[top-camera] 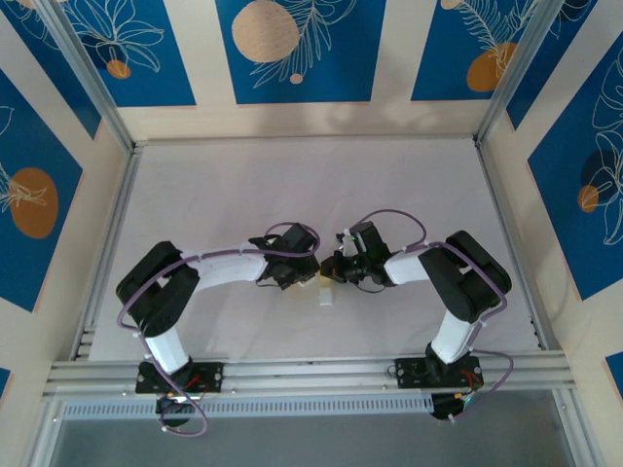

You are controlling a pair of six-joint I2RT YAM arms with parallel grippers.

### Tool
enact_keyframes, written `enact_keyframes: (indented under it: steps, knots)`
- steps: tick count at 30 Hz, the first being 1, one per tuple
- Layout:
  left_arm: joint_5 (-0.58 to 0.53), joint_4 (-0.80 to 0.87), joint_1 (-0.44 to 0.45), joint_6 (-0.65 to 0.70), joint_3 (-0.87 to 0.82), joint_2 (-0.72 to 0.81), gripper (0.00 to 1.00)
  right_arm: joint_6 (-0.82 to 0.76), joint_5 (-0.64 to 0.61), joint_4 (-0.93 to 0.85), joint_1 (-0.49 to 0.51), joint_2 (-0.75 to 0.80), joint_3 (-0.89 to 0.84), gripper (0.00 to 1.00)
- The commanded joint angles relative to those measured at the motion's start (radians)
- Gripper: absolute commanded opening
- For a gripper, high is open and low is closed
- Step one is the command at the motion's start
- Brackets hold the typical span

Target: Load the batteries into the remote control

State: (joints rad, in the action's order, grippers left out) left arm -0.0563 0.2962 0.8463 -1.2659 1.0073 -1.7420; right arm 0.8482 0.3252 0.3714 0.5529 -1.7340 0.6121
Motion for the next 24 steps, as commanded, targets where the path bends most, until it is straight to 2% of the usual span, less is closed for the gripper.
enact_keyframes:
  steps: [1,6,16,24]
  knots:
    - [-0.002,0.029,-0.007,-0.022,0.023,-0.022,0.63,0.004,0.008,-0.011,0.012,-0.035,-0.019,0.0]
    - [0.0,0.033,-0.008,-0.016,0.024,-0.025,0.63,0.004,0.006,-0.011,0.012,-0.035,-0.02,0.0]
    - [-0.004,0.032,-0.007,-0.019,0.006,-0.017,0.54,0.005,0.006,-0.013,0.012,-0.036,-0.017,0.0]
    - [0.011,0.043,-0.009,-0.015,0.01,-0.048,0.53,0.003,0.007,-0.017,0.01,-0.035,-0.017,0.0]
